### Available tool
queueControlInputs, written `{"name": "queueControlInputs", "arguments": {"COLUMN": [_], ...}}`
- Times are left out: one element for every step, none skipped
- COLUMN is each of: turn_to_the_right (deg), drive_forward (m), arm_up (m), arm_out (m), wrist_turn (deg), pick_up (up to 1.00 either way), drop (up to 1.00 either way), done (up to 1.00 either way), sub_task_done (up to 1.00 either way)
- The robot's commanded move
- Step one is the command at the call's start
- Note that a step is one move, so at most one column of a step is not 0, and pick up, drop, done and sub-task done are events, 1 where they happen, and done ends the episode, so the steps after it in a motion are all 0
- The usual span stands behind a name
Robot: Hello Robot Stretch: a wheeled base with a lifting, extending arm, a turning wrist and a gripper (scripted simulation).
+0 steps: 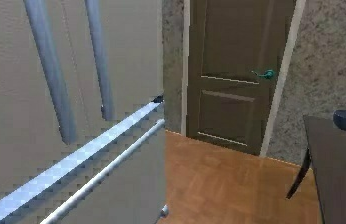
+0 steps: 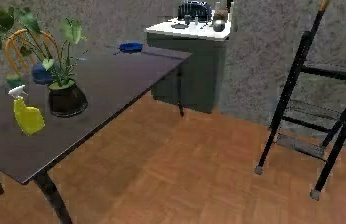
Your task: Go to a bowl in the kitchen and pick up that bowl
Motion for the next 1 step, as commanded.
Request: {"name": "queueControlInputs", "arguments": {"turn_to_the_right": [42.0], "drive_forward": [0.0], "arm_up": [0.0], "arm_out": [0.0], "wrist_turn": [0.0], "pick_up": [0.0], "drop": [0.0], "done": [0.0], "sub_task_done": [0.0]}}
